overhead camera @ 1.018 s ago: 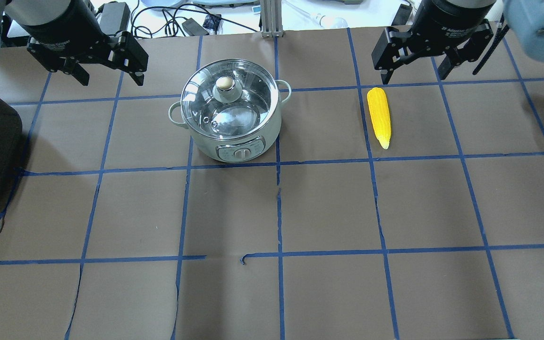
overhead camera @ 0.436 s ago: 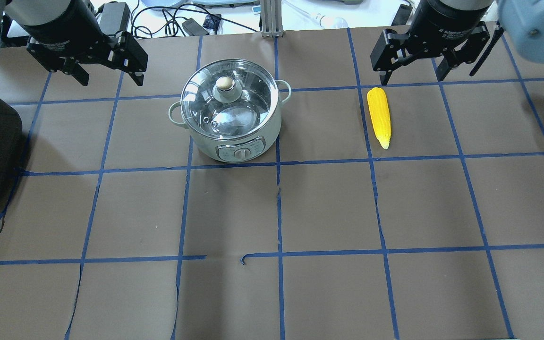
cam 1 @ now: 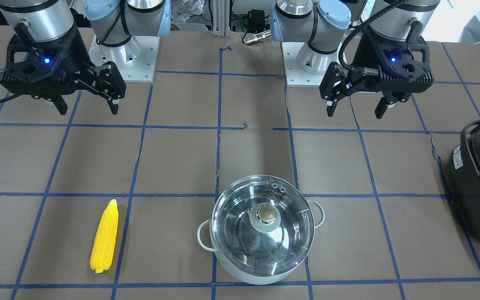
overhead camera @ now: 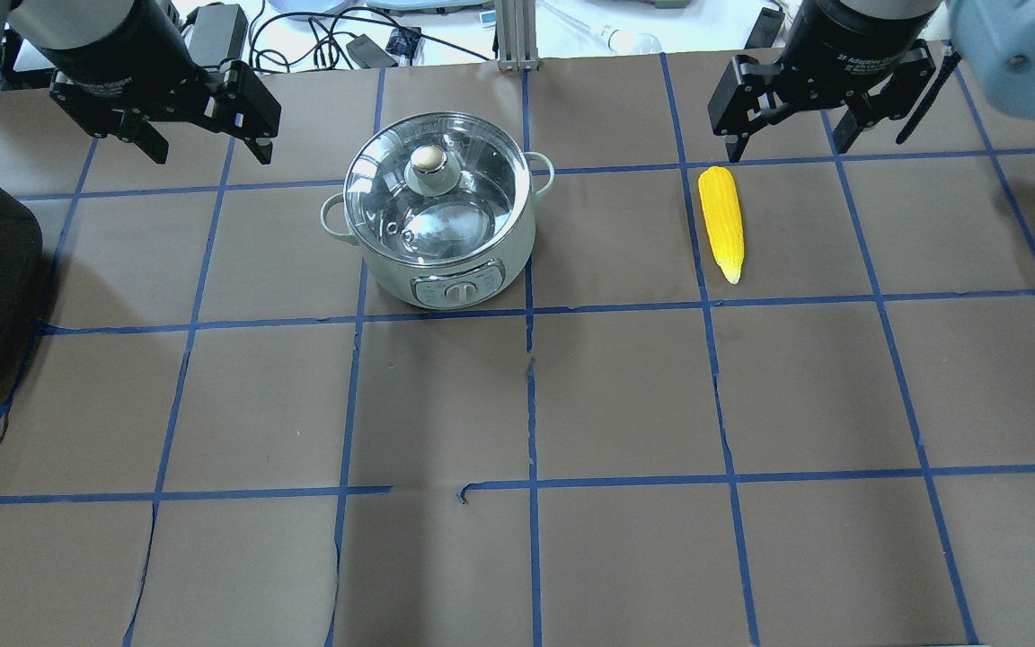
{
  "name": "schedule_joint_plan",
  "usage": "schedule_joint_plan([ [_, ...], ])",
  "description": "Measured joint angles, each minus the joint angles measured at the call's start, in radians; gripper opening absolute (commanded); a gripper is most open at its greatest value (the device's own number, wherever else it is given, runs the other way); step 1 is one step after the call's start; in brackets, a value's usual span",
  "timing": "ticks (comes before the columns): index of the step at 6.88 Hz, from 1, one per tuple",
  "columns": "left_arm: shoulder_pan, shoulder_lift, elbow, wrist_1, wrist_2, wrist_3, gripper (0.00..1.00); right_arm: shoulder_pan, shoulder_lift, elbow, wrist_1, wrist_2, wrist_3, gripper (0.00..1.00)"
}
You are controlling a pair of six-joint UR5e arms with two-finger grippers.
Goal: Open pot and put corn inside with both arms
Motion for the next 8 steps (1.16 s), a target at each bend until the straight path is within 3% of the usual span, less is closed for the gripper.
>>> schedule_joint_plan([
  [3,-0.001,-0.035,0.019,-0.008,0.017,-0.025,1.00,-0.001,0.001,0.002,-0.005,0.003,0.000,1.00],
  [6,-0.034,-0.202,0.057,0.087,0.006,-0.161,1.00,-0.027,0.010,0.003,-0.022,0.002,-0.022,1.00],
  [8,-0.104,-0.327,0.151,0.109,0.011,-0.292,1.00,-0.080,0.053,0.012,-0.066,0.010,-0.091,1.00],
])
